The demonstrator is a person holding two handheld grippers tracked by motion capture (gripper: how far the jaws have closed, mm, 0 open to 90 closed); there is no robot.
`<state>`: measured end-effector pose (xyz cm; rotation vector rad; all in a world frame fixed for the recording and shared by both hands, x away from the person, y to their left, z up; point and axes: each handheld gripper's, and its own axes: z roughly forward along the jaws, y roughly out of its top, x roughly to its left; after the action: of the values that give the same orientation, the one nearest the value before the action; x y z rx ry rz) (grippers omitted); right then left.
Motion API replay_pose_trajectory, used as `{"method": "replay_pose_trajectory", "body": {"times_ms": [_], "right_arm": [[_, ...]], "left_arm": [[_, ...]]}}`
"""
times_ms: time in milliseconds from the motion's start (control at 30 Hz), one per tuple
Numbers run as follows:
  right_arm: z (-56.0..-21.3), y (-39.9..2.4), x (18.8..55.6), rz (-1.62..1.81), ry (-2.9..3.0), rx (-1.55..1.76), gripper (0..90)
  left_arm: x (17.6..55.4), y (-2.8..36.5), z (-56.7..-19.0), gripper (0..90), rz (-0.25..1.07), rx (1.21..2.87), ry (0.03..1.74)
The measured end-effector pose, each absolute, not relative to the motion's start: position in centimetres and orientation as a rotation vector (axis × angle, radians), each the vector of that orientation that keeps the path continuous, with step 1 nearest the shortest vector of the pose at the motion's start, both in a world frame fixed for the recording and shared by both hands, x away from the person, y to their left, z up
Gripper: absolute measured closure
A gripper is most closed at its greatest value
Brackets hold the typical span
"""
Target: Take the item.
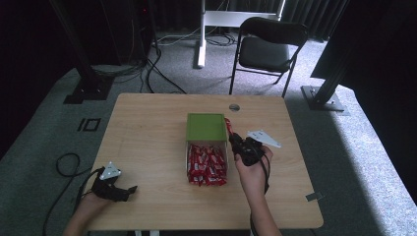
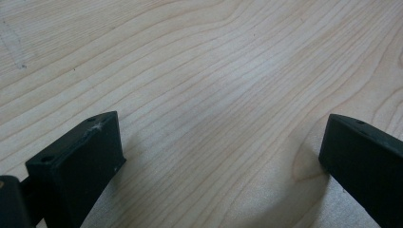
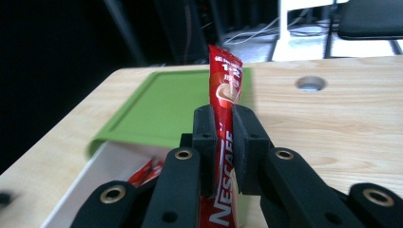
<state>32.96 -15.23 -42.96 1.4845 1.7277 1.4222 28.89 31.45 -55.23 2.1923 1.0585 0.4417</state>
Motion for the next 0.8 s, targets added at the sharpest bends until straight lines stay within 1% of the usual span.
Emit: {"method": "replay_pose_trajectory", "body": {"times_ms": [200,233,300,500,800], "right_arm": [[-45.7,-16.0,34.5,1.381,1.691,1.544,81.2],[-45.7,-16.0,34.5,1.381,1.691,1.544,81.2],[-47.4,-16.1,35.3,1.313,1.689,1.584,81.2],[-50.5,-16.2,36.7,1.223,1.673,1.686,81.2],[-52.8,-16.4,38.2,1.177,1.662,1.784,81.2]], "left_arm": [[28.9,31.4,-55.2,1.5,0.441,2.192,1.06],[28.9,31.4,-55.2,1.5,0.441,2.192,1.06],[28.9,31.5,-55.2,1.5,0.44,2.195,1.058],[28.9,31.4,-55.2,1.6,0.44,2.192,1.06],[28.9,31.4,-55.2,1.5,0.439,2.191,1.062]]}}
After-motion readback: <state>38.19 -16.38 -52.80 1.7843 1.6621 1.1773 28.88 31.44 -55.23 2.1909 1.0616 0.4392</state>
